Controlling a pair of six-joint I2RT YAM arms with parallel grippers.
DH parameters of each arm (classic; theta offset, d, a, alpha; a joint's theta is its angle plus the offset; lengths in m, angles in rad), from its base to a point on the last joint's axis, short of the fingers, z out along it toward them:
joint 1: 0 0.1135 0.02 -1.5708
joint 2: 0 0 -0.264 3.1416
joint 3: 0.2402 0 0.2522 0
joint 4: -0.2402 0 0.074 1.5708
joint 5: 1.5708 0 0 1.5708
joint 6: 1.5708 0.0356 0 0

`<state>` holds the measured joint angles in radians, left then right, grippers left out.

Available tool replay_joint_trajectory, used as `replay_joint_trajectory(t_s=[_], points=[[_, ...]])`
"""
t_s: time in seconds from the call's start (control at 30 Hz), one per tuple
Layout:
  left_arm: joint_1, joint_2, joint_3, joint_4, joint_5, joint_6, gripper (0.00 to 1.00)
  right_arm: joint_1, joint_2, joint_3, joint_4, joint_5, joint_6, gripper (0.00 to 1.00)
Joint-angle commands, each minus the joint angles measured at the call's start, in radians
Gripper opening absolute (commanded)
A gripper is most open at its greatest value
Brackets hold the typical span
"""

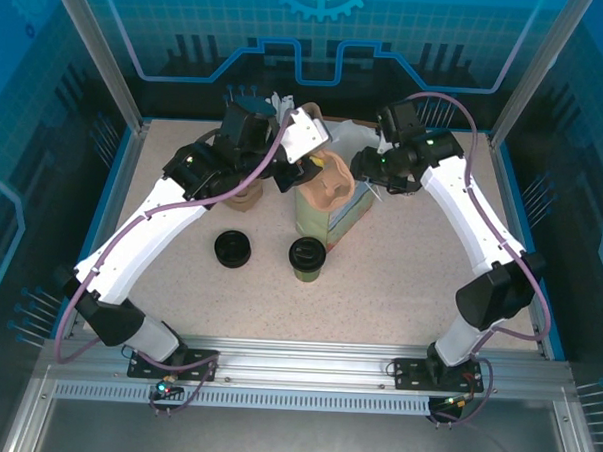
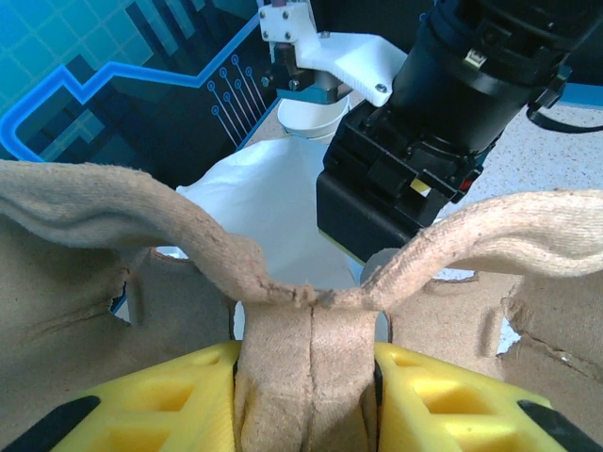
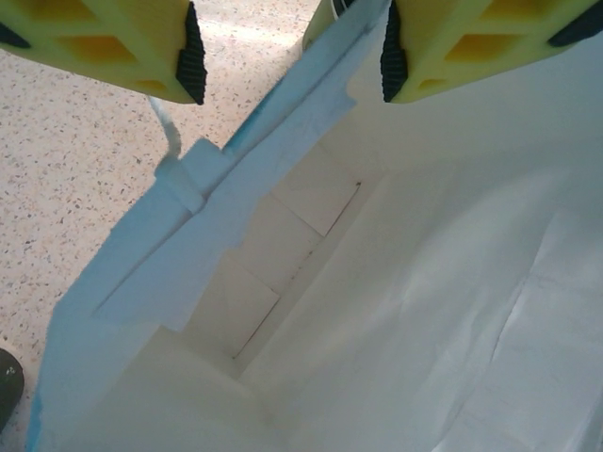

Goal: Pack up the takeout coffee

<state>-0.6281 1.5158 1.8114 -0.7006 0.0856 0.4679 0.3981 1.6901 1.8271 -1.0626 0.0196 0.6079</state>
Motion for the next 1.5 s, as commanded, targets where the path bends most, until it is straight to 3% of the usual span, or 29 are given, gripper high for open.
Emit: replay_joint_trajectory(t_s=[0.0,0.23,0.53,0.9,1.47], points=[[0.006,0.000,0.025,0.034,0.029,-0.028,0.37,-0.002,0.009,0.040,-0.025,0.011,-0.005,0.48],[0.006,-0.010,0.002,0.046,0.037,-0.035,0.37,-0.031,-0.004,0.049,-0.041,0.020,-0.031,0.26],[0.007,-0.018,-0.014,0.050,0.039,-0.043,0.37,-0.074,-0.019,0.045,-0.079,-0.017,-0.082,0.09],[0.007,-0.011,0.010,0.048,0.114,-0.077,0.37,-0.090,-0.087,0.061,-0.166,-0.032,-0.184,0.02],[-0.070,0.094,0.082,0.026,0.198,-0.094,0.37,-0.094,-0.239,-0.035,-0.257,-0.086,-0.278,0.02]])
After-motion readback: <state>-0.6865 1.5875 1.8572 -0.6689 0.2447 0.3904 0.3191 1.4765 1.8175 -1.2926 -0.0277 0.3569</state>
